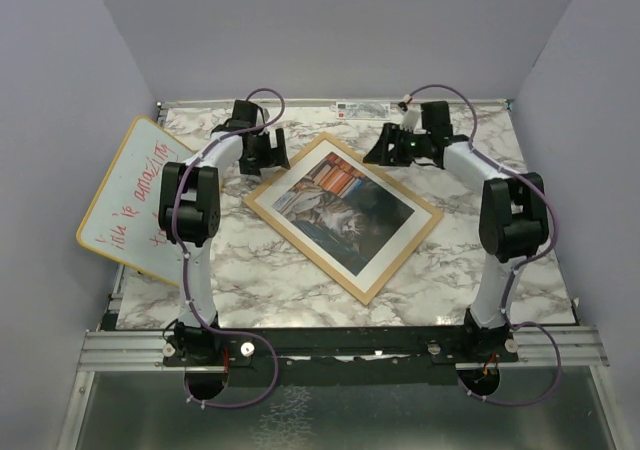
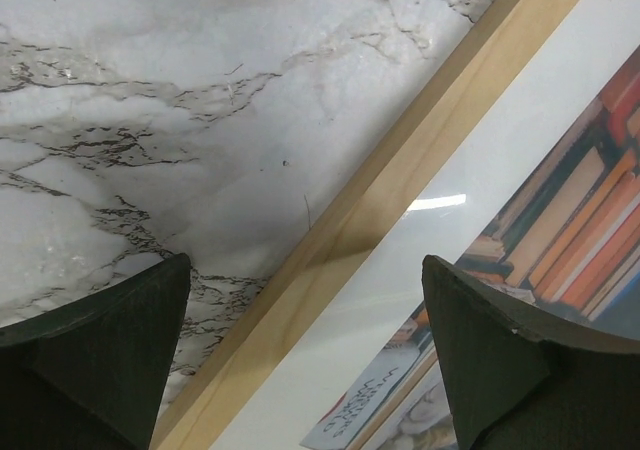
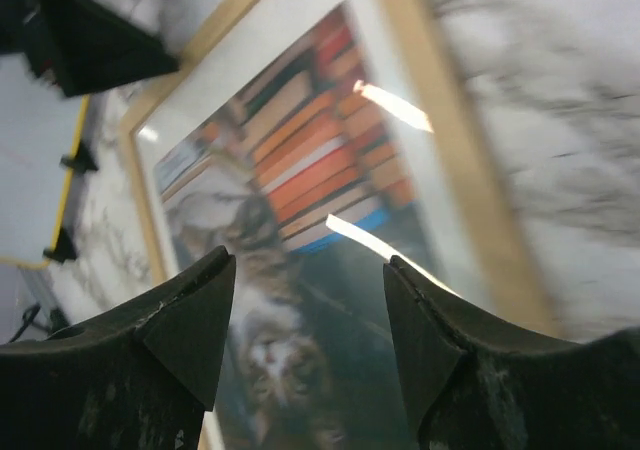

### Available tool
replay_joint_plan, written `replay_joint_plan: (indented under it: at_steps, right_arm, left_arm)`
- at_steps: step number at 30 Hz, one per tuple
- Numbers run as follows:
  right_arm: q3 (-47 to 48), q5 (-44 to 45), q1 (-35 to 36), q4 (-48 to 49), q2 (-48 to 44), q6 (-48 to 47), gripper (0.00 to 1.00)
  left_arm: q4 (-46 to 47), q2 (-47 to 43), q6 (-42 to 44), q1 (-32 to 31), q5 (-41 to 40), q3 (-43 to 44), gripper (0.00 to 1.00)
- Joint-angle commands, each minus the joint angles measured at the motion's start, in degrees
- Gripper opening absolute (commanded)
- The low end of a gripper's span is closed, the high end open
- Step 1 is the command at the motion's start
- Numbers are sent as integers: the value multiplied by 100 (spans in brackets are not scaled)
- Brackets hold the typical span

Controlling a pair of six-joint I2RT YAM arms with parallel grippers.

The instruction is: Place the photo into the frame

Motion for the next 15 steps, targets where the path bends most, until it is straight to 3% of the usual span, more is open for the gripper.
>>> replay_joint_plan:
  at_steps: [1, 6, 11, 13, 15]
  right_arm:
    - [-832, 215, 980, 113, -914, 273, 64]
    - [-1675, 288, 2048, -196, -1280, 492, 60]
    - [-2491, 114, 2551, -11, -1762, 1149, 57]
    - [-2648, 667, 2581, -235, -2019, 1600, 56]
    - [-2665, 1825, 2574, -775, -2311, 2060, 56]
  left_arm:
    - [-188, 69, 335, -158, -301, -159, 94]
    - [-386, -179, 300, -383, -846, -679, 74]
    - [-588, -530, -288, -487, -1138, -1393, 55]
    - [-582, -635, -354, -550, -1235, -1698, 48]
    - [-550, -735, -464, -568, -1308, -1975, 40]
